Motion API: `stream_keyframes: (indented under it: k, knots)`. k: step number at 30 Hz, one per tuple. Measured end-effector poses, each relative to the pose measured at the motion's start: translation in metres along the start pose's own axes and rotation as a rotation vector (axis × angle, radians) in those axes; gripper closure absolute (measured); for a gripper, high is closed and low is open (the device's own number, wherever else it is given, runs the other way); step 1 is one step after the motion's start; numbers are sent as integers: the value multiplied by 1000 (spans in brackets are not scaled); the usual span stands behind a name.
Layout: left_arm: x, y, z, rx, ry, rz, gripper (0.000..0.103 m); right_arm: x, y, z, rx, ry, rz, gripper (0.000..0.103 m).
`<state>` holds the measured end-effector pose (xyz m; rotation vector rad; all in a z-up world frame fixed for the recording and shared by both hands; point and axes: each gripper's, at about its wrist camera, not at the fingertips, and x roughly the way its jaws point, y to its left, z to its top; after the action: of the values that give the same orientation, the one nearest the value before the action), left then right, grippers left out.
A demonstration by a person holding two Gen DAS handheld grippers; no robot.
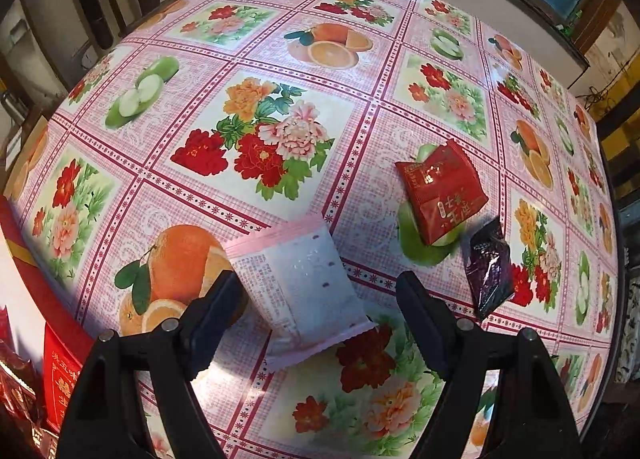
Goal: Organize snacks
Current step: 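Grasp the white packet with the left gripper while the right holds the green packet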
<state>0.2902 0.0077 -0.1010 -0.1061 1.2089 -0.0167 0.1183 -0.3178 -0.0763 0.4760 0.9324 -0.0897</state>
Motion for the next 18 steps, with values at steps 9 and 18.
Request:
stream_keyframes:
  k: [9,18]
  knots:
    - [-3,10,0,87,-86,57,57,0,-1,0,13,6,13,74]
    - [-15,17,-26,155,-79,-14,64,0,-2,0,17,7,27,74]
